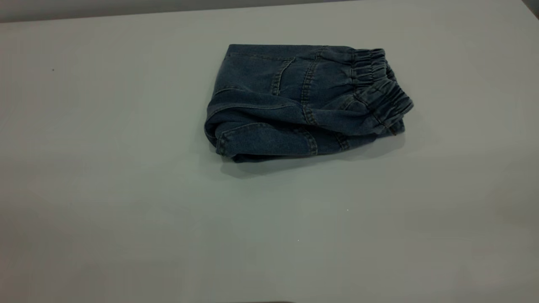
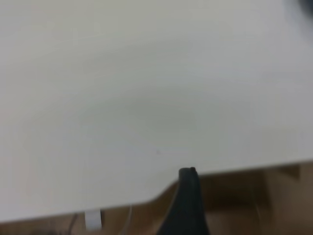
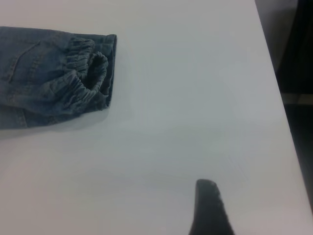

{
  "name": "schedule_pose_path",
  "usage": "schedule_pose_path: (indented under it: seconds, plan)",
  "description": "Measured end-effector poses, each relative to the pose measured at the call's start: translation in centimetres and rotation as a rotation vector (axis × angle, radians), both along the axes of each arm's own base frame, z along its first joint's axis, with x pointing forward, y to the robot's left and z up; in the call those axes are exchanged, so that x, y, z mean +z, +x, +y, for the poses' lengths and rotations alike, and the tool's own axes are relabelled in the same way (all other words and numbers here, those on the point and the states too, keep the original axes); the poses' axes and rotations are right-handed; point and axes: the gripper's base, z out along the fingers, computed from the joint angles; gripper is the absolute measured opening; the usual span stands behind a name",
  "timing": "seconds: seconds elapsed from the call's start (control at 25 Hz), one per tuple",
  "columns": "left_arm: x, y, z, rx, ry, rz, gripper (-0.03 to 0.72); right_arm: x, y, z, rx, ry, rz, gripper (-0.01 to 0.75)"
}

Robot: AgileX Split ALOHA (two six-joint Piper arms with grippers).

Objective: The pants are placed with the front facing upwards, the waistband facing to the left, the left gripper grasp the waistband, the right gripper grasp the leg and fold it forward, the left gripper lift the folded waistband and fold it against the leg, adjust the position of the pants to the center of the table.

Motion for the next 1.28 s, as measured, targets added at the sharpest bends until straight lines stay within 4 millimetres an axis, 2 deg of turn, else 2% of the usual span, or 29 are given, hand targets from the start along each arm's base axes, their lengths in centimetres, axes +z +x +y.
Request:
schedule_pose_path:
  seconds: [0.2, 1.28]
  plan:
    - [-0.1, -2.0, -0.1, 0.045, 0.005, -0.120, 0.582, 0.0, 0.0, 0.0, -0.001, -0.001, 0.000, 0.388]
    - [-0.1, -2.1, -0.1, 0.059, 0.005, -0.118, 0.582, 0.0, 0.0, 0.0, 0.000, -0.002, -0.001, 0.387]
